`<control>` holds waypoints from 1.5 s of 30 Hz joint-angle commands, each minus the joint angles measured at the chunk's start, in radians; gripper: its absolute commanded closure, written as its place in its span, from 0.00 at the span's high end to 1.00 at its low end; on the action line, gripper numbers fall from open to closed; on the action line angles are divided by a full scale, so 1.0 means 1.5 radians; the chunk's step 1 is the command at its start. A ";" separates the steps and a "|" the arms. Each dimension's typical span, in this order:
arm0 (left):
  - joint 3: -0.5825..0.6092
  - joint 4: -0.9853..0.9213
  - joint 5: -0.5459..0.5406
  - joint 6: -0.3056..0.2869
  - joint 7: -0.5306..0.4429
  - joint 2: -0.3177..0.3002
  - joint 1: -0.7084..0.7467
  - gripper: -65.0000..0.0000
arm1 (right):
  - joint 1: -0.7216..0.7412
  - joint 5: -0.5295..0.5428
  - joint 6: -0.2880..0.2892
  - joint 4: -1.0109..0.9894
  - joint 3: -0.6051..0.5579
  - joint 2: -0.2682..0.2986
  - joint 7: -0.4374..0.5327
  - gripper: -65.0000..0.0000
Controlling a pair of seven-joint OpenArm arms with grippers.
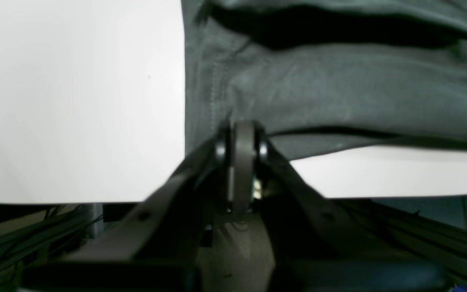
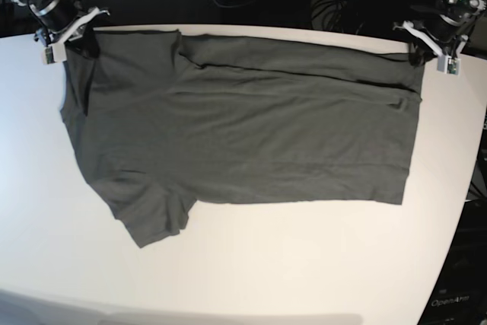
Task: Fold the T-shirt properly
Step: 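Keep dragging the grey shirt by its folded edge, smoothing it flat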
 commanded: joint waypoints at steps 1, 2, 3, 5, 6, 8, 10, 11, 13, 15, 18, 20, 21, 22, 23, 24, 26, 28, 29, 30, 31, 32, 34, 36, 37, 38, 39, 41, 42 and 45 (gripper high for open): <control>0.007 -0.027 0.111 0.016 0.137 0.008 0.016 0.03 | -0.007 0.000 -0.013 0.012 0.002 0.006 0.001 0.01; 0.007 -0.027 0.111 0.016 0.137 0.008 0.016 0.03 | -0.006 0.000 -0.013 0.012 0.002 0.006 0.002 0.01; 0.007 -0.027 0.111 0.016 0.137 0.008 0.016 0.03 | -0.002 -0.001 -0.013 0.012 0.002 0.007 0.000 0.01; 0.007 -0.027 0.111 0.016 0.137 0.008 0.016 0.03 | -0.001 0.000 -0.013 0.012 0.000 0.019 0.000 0.01; 0.007 -0.027 0.111 0.016 0.137 0.008 0.016 0.03 | 0.000 0.000 -0.013 0.012 0.000 0.021 0.000 0.01; 0.006 -0.027 0.111 0.016 0.137 0.008 0.017 0.03 | 0.013 0.000 -0.013 0.012 0.000 0.024 -0.001 0.01; 0.005 -0.027 0.111 0.016 0.137 0.008 0.019 0.03 | 0.019 -0.001 -0.013 0.010 0.000 0.029 -0.001 0.01; 0.005 -0.027 0.111 0.016 0.137 0.008 0.019 0.03 | 0.019 -0.001 -0.013 0.011 0.000 0.038 -0.001 0.01; 0.005 -0.027 0.111 0.016 0.137 0.008 0.020 0.03 | 0.019 0.000 -0.013 0.014 0.000 0.042 -0.001 0.01; 0.005 -0.027 0.111 0.016 0.137 0.008 0.020 0.03 | 0.019 0.000 -0.013 0.025 0.001 0.043 -0.001 0.01; 0.005 -0.027 0.111 0.016 0.137 0.008 0.020 0.03 | 0.010 0.000 -0.013 0.060 0.002 0.042 -0.001 0.01; 0.005 -0.027 0.111 0.016 0.137 0.008 0.020 0.03 | -0.005 -0.001 -0.013 0.084 0.002 0.041 -0.001 0.01; 0.005 -0.027 0.111 0.016 0.137 0.008 0.020 0.03 | -0.011 -0.001 -0.013 0.099 0.002 0.040 -0.001 0.01; 0.005 -0.027 0.111 0.016 0.137 0.008 0.020 0.03 | -0.016 -0.001 -0.013 0.114 0.002 0.039 -0.001 0.01; 0.005 -0.026 0.111 0.016 0.137 0.008 0.020 0.03 | -0.022 -0.001 -0.013 0.128 0.002 0.039 -0.001 0.01; 0.005 -0.026 0.111 0.016 0.137 0.008 0.020 0.03 | -0.029 -0.001 -0.013 0.140 0.003 0.038 -0.001 0.01; 0.004 -0.024 0.109 0.016 0.137 0.008 0.020 0.03 | -0.042 -0.001 -0.013 0.159 0.003 0.038 -0.001 0.01; 0.004 -0.020 0.108 0.016 0.137 0.008 0.020 0.03 | -0.049 -0.001 -0.013 0.169 0.003 0.036 -0.001 0.01; 0.004 -0.020 0.108 0.016 0.137 0.008 0.020 0.03 | -0.050 0.000 -0.013 0.169 0.002 0.035 -0.001 0.01; 0.004 -0.020 0.108 0.016 0.137 0.008 0.018 0.03 | -0.049 0.000 -0.013 0.167 0.002 0.030 -0.001 0.01; 0.004 -0.020 0.108 0.016 0.137 0.008 0.017 0.03 | -0.048 -0.001 -0.013 0.166 0.002 0.028 -0.001 0.01; 0.004 -0.019 0.108 0.016 0.137 0.008 0.016 0.03 | -0.049 -0.001 -0.013 0.166 0.001 0.028 -0.001 0.01; 0.004 -0.008 0.108 0.016 0.137 0.008 0.016 0.03 | -0.049 -0.001 -0.013 0.166 0.000 0.028 -0.001 0.01; 0.003 0.010 0.108 0.016 0.137 0.021 0.019 0.03 | -0.049 -0.001 -0.013 0.166 0.000 0.028 -0.001 0.01; 0.003 0.022 0.108 0.016 0.137 0.026 0.021 0.03 | -0.049 -0.001 -0.013 0.166 0.000 0.028 -0.001 0.01; 0.003 0.035 0.108 0.016 0.137 0.029 0.022 0.03 | -0.049 -0.001 -0.013 0.166 -0.001 0.028 -0.001 0.01; 0.003 0.047 0.108 0.016 0.137 0.030 0.022 0.03 | -0.049 -0.001 -0.013 0.166 -0.001 0.028 -0.001 0.01; 0.003 0.069 0.108 0.016 0.142 0.031 0.022 0.03 | -0.049 -0.001 -0.013 0.165 -0.001 0.028 -0.001 0.01; 0.003 0.078 0.108 0.016 0.143 0.035 0.022 0.03 | -0.049 -0.001 -0.013 0.165 -0.001 0.028 -0.001 0.01; -0.012 0.103 0.108 0.016 0.143 0.048 0.023 0.03 | -0.049 -0.001 -0.013 0.164 -0.001 0.028 -0.001 0.01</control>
